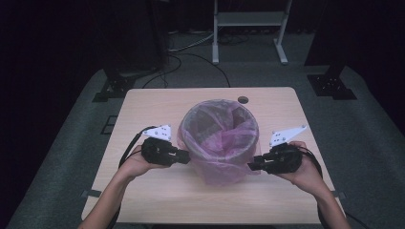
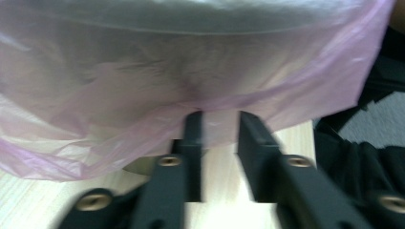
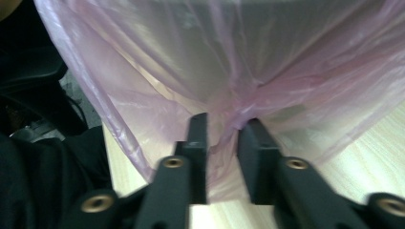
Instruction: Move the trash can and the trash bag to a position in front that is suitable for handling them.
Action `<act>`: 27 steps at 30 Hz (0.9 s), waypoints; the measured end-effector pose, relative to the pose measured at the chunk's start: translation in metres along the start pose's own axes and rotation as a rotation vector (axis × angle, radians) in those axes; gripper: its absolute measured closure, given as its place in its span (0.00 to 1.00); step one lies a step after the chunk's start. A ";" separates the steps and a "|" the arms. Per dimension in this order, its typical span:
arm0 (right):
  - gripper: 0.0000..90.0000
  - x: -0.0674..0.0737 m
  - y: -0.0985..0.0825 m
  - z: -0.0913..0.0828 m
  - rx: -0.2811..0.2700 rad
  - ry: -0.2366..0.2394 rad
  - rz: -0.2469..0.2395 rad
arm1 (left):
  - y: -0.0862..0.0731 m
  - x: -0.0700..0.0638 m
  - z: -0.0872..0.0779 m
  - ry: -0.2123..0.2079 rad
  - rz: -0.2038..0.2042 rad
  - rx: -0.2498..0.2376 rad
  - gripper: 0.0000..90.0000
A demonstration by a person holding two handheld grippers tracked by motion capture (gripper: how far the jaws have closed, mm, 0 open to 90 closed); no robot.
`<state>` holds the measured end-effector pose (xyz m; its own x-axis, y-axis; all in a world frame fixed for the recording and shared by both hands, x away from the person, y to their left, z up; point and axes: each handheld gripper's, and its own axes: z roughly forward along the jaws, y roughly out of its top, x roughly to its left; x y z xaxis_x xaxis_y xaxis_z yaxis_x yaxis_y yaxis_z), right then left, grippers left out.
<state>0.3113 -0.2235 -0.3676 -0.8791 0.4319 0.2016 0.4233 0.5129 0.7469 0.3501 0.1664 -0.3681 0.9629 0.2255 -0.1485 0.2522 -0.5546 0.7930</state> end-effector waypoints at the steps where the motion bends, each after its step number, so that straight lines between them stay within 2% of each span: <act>1: 0.90 -0.001 -0.001 0.003 -0.003 -0.003 0.004 | -0.001 0.000 0.002 0.008 0.005 0.000 0.95; 3: 0.99 -0.004 -0.003 0.007 -0.008 -0.019 0.010 | -0.002 0.001 0.005 0.022 0.007 0.000 1.00; 4: 1.00 -0.005 -0.004 0.009 -0.010 -0.025 0.016 | -0.003 0.002 0.006 0.026 0.006 0.003 1.00; 11: 1.00 -0.018 -0.012 0.020 0.006 -0.059 0.061 | -0.013 0.010 0.014 0.049 -0.020 0.021 1.00; 13: 1.00 -0.021 -0.014 0.022 0.007 -0.070 0.070 | -0.017 0.012 0.016 0.046 -0.031 0.025 1.00; 15: 1.00 -0.024 -0.017 0.022 -0.003 -0.060 0.089 | -0.019 0.011 0.015 0.036 -0.034 0.022 1.00; 17: 0.91 -0.024 -0.018 0.018 -0.023 -0.050 0.100 | -0.019 0.010 0.010 0.023 -0.036 0.005 0.99; 19: 0.84 -0.021 -0.018 0.011 -0.047 -0.048 0.095 | -0.018 0.007 0.004 0.016 -0.030 0.001 0.92; 22: 0.79 -0.015 -0.017 -0.002 -0.075 -0.025 0.082 | -0.015 0.001 -0.010 0.013 -0.022 0.000 0.81; 27: 0.74 -0.002 -0.014 -0.019 -0.095 -0.017 0.050 | -0.010 -0.009 -0.032 0.020 0.000 -0.028 0.73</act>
<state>0.3024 -0.2462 -0.3665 -0.8532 0.4680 0.2303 0.4432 0.4176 0.7932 0.3358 0.1953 -0.3554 0.9607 0.2416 -0.1365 0.2488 -0.5321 0.8093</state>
